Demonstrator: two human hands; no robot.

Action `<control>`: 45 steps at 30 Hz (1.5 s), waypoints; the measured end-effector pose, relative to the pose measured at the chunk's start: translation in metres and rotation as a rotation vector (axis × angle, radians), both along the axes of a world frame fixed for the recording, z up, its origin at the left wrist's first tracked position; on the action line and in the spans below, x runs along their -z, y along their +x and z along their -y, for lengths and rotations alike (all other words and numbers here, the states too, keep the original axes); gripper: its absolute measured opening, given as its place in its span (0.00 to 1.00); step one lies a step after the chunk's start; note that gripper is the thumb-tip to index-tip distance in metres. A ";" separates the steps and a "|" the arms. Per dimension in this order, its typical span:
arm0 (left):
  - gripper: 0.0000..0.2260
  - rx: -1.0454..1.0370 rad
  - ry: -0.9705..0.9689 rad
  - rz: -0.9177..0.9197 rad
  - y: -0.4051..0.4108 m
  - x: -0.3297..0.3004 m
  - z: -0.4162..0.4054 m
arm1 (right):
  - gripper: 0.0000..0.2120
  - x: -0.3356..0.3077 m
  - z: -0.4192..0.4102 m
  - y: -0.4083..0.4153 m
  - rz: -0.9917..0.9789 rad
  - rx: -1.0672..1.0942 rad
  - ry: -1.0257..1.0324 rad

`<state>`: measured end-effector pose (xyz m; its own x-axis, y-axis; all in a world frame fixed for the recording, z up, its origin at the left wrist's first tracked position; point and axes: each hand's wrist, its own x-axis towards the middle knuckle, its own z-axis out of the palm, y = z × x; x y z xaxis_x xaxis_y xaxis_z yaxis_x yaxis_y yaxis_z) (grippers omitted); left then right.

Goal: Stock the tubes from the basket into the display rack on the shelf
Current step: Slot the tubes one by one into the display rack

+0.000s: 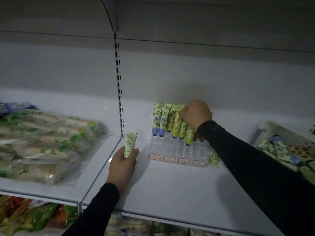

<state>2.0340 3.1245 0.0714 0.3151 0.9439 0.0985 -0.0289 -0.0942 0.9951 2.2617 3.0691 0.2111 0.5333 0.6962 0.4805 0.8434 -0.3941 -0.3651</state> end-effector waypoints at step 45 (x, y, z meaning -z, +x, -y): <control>0.12 -0.008 0.008 -0.004 0.002 0.007 -0.005 | 0.14 -0.022 -0.006 0.023 -0.231 -0.166 -0.116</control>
